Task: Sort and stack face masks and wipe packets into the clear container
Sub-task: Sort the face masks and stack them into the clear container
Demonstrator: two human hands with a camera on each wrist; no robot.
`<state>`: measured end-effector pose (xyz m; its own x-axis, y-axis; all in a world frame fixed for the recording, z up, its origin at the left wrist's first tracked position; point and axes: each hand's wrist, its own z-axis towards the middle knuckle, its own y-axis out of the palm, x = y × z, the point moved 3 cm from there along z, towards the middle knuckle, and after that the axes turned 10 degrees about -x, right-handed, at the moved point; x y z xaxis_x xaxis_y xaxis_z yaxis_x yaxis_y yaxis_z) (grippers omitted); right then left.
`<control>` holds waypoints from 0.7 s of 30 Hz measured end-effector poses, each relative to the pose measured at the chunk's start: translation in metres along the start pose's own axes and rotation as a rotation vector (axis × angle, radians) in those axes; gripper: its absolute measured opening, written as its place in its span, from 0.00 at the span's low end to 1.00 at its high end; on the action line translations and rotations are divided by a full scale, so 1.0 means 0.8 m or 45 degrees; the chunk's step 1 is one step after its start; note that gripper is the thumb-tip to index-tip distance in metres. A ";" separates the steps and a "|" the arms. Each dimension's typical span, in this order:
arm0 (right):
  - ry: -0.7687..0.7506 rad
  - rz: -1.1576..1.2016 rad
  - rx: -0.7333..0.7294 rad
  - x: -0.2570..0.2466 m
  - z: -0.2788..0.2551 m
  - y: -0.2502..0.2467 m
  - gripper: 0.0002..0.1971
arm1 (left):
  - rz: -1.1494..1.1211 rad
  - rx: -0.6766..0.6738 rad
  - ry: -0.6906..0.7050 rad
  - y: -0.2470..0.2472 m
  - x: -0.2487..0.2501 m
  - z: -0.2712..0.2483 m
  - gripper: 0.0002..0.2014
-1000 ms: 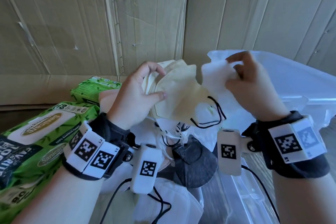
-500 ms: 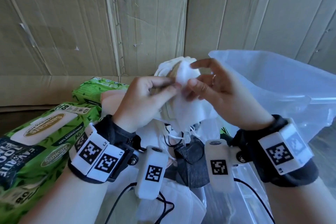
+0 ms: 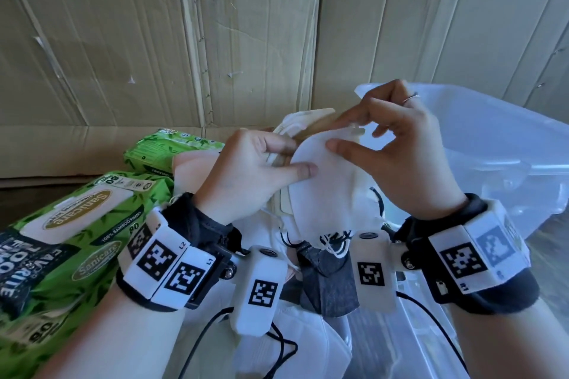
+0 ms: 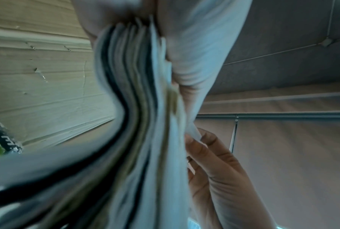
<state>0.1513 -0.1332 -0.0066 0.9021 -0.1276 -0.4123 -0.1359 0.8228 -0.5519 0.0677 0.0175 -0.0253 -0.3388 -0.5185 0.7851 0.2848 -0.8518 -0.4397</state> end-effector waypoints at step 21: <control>0.258 0.494 0.003 -0.002 0.002 0.010 0.09 | -0.096 0.053 0.034 0.009 0.006 0.001 0.09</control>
<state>0.1497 -0.1252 -0.0093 0.6860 0.0851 -0.7226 -0.4476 0.8323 -0.3269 0.0684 0.0091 -0.0240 -0.3842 -0.4555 0.8030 0.2944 -0.8848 -0.3611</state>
